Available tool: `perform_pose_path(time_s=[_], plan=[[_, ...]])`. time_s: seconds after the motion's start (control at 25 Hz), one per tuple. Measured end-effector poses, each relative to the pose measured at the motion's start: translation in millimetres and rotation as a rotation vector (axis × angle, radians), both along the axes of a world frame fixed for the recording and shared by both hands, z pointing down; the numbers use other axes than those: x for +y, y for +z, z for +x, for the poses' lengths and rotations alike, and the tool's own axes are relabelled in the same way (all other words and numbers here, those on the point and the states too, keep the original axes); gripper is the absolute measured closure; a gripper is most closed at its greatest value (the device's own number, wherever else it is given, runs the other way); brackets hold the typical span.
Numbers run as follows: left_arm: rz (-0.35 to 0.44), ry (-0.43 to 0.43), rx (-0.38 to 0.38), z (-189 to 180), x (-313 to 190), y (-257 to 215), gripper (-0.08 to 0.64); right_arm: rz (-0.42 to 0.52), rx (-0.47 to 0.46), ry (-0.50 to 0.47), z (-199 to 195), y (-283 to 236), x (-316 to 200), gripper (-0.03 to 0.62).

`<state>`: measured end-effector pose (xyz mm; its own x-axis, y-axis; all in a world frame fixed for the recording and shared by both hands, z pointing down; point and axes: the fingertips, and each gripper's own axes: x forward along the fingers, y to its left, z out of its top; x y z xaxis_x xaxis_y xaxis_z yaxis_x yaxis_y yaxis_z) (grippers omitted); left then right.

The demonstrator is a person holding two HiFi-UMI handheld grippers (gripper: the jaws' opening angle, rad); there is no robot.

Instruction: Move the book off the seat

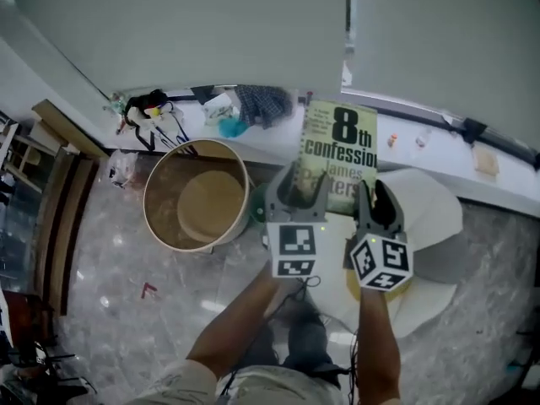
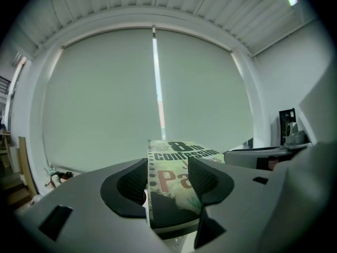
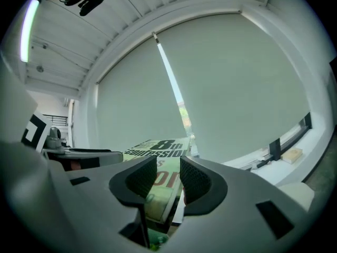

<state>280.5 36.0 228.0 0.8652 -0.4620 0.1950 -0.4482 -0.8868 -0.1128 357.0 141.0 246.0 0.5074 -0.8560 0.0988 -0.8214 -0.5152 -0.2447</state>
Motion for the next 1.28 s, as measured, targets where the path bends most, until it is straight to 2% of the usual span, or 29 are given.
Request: perform_pose_path(time_s=[0.12, 0.24, 0.56, 0.76, 1.04, 1.28], plan=[[-0.014, -0.101, 0.033, -69.3, -53.1, -12.0, 0.316, 0.006, 0.029, -0.095, -58.2, -16.5, -60.7, 0.448], [0.005, -0.193, 0.048, -142.0, -101.7, -27.5, 0.316, 0.017, 0.047, -0.187, -122.2, -31.1, -118.5, 0.448], [0.041, -0.41, 0.088, -319.2, -169.1, -60.6, 0.316, 0.052, 0.087, -0.399, -281.8, -65.9, -209.0, 0.448], [0.063, -0.504, 0.108, -425.6, -200.7, -78.2, 0.316, 0.068, 0.115, -0.498, -382.5, -84.5, -252.1, 0.448], [0.055, -0.623, 0.142, -530.4, -236.9, -74.5, 0.316, 0.071, 0.14, -0.609, -480.6, -86.6, -303.3, 0.448], [0.06, -0.666, 0.147, -560.5, -253.9, -71.1, 0.316, 0.071, 0.154, -0.648, -509.5, -83.3, -325.9, 0.448]])
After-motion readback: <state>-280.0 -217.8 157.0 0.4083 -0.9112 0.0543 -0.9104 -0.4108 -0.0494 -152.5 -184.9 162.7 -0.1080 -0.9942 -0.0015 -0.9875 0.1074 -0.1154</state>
